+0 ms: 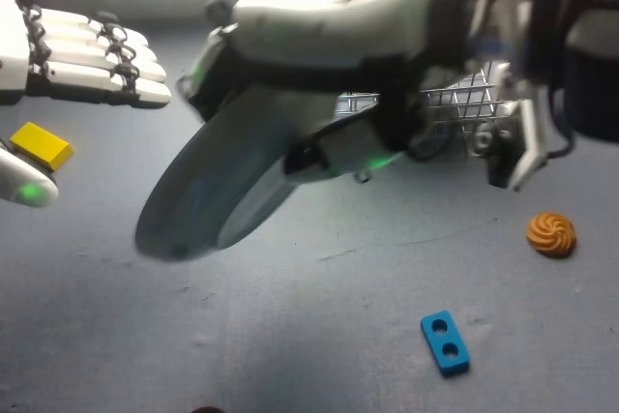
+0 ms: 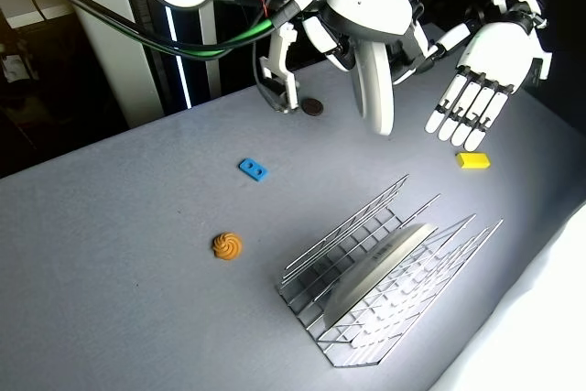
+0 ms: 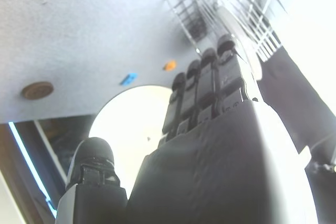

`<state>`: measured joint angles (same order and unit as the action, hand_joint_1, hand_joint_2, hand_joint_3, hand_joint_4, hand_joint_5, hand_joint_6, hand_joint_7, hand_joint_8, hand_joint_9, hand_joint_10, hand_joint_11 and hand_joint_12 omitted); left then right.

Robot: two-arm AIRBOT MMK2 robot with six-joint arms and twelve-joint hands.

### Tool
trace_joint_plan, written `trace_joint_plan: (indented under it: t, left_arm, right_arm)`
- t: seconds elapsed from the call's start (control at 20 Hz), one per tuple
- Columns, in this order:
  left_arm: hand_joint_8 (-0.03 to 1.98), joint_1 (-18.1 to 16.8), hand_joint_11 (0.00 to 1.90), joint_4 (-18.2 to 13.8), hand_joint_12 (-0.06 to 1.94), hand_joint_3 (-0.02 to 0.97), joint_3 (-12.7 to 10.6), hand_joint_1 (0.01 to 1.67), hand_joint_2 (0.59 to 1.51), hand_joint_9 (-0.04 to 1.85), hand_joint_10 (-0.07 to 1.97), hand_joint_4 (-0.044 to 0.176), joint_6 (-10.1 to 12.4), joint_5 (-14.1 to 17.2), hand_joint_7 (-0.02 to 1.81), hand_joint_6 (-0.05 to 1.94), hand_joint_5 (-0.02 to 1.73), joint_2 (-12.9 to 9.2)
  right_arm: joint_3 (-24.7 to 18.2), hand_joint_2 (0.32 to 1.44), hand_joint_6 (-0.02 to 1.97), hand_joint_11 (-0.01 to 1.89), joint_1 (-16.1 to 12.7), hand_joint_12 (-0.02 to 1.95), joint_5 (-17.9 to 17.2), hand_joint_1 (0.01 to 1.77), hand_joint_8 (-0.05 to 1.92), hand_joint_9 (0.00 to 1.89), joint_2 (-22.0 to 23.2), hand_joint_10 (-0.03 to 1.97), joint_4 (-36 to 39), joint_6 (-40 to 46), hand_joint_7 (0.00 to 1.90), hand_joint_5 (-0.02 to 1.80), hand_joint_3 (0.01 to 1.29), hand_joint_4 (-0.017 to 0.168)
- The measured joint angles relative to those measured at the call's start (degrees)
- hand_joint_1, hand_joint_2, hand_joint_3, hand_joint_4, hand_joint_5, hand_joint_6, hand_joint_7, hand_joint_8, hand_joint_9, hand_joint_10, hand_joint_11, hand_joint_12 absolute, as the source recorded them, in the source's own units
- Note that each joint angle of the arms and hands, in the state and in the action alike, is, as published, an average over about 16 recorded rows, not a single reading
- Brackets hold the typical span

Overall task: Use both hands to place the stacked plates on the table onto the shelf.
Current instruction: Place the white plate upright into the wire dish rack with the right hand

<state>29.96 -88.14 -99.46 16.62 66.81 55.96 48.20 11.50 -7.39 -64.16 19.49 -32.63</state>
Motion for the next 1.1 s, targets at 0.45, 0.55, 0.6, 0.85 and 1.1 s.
trace_joint_plan:
  t: [0.45, 0.55, 0.6, 0.85, 1.1]
  left_arm:
    - [0.00, -1.08, 0.02, -0.03, 0.00, 0.014, 0.75, 0.02, 1.187, 0.02, 0.01, -0.001, 0.38, -0.03, 0.02, 0.01, 0.02, -0.67]
    - [0.00, -1.21, 0.02, -0.03, 0.00, 0.014, 0.92, 0.02, 1.187, 0.02, 0.01, -0.001, 0.42, -0.03, 0.02, 0.01, 0.02, -0.72]
    - [0.00, -1.26, 0.02, -0.03, 0.00, 0.014, 0.97, 0.02, 1.187, 0.02, 0.01, -0.001, 0.44, -0.02, 0.02, 0.01, 0.02, -0.74]
    - [0.00, -1.38, 0.02, -0.02, 0.01, 0.014, 1.04, 0.02, 1.187, 0.02, 0.01, -0.001, 0.45, -0.06, 0.02, 0.01, 0.02, -0.78]
    - [0.00, -1.46, 0.02, -0.01, 0.01, 0.014, 1.16, 0.02, 1.188, 0.02, 0.01, -0.002, 0.45, -0.07, 0.02, 0.01, 0.02, -0.81]
  right_arm:
    - [4.78, 1.04, 1.08, 0.50, -5.73, 1.40, 2.08, 1.34, 0.99, 0.85, 4.12, 1.38, 14.38, 36.08, 0.96, 0.76, 0.01, -0.001]
    - [6.30, 1.04, 1.08, 0.51, -6.74, 1.40, 2.92, 1.34, 1.01, 0.85, 4.47, 1.38, 16.59, 42.64, 0.95, 0.76, 0.01, -0.002]
    - [6.99, 1.04, 1.08, 0.51, -7.22, 1.41, 3.66, 1.34, 1.01, 0.85, 4.57, 1.38, 16.72, 44.84, 0.95, 0.76, 0.01, -0.002]
    - [9.83, 1.04, 1.09, 0.52, -9.21, 1.41, 9.48, 1.35, 1.02, 0.85, 4.79, 1.39, 11.67, 47.85, 0.94, 0.75, 0.01, -0.003]
    - [12.17, 1.04, 1.09, 0.52, -9.60, 1.40, 10.74, 1.36, 1.01, 0.85, 5.11, 1.39, 10.50, 47.70, 0.94, 0.75, 0.01, -0.005]
